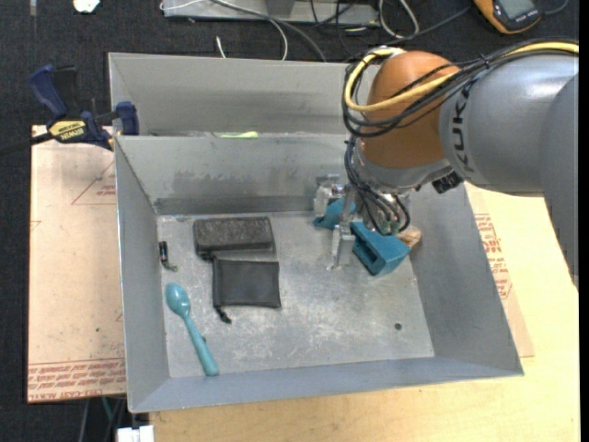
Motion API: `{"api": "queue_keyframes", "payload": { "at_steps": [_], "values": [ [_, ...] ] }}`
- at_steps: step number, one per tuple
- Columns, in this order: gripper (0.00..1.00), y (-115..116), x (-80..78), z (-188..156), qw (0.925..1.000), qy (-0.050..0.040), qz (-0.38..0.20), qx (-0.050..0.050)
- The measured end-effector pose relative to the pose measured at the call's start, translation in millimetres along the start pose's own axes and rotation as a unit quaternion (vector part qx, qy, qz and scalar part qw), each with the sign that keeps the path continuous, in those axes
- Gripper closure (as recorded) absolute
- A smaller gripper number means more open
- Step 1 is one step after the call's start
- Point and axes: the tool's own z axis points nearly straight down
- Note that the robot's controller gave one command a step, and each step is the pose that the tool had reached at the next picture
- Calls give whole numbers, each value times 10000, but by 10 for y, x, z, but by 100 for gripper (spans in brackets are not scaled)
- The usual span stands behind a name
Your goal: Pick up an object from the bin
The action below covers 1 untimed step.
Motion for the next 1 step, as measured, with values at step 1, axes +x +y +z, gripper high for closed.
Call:
{"api": "queue_keyframes", "payload": {
  "at_steps": [1],
  "values": [
    [0,521,-34,176,9994,-8,-351,7]
  ]
}}
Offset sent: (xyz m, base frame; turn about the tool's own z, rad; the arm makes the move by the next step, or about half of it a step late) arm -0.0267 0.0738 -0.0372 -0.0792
